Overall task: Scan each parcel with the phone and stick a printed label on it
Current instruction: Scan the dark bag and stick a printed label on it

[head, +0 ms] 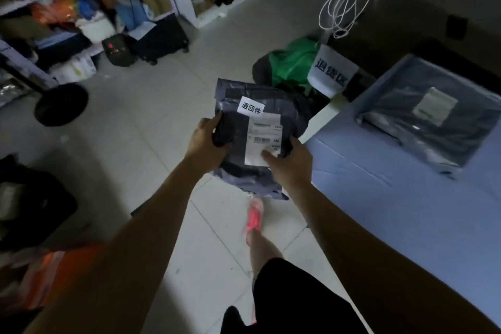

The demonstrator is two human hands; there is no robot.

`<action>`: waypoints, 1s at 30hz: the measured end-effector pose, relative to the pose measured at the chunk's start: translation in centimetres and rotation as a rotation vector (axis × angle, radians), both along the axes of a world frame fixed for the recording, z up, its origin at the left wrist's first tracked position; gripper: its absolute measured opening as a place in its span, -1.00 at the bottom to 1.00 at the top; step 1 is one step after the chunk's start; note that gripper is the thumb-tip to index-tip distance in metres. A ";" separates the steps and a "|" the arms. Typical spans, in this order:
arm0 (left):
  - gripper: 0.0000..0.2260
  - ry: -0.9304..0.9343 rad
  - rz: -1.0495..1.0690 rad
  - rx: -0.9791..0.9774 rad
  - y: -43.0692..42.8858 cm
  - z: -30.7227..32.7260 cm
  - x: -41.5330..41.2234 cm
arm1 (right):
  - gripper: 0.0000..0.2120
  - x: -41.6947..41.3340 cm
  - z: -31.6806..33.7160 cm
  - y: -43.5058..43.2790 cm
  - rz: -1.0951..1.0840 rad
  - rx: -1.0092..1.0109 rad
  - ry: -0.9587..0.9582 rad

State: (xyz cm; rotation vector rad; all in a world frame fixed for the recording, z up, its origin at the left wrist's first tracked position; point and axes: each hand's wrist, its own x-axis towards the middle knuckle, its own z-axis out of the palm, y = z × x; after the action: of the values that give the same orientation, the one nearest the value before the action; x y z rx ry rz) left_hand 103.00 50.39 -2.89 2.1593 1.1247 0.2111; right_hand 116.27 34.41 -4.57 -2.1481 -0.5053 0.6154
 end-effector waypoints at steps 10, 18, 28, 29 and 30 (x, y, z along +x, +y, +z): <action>-0.07 0.184 -0.274 -0.069 19.1 -12.3 12.8 | -0.45 8.0 -13.2 17.4 -0.269 -0.153 0.121; -0.16 0.248 -0.572 -0.049 27.2 -27.9 23.3 | -0.22 16.2 -27.3 23.6 -0.288 -0.306 0.293; -0.19 0.314 -0.757 -0.211 30.4 -44.8 28.7 | -0.14 19.3 -44.2 26.8 -0.488 -0.375 0.449; -0.20 0.320 -0.767 -0.229 30.3 -45.5 28.6 | -0.14 19.2 -44.9 26.7 -0.495 -0.373 0.449; -0.21 0.319 -0.778 -0.227 30.1 -46.0 28.5 | -0.17 19.0 -45.5 26.7 -0.486 -0.377 0.426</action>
State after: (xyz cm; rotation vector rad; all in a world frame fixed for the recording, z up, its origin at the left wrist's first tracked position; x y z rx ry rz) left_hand 131.51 80.51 -48.90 2.2908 0.3627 -0.5945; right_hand 135.28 61.10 -50.03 -2.2734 0.3836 0.9021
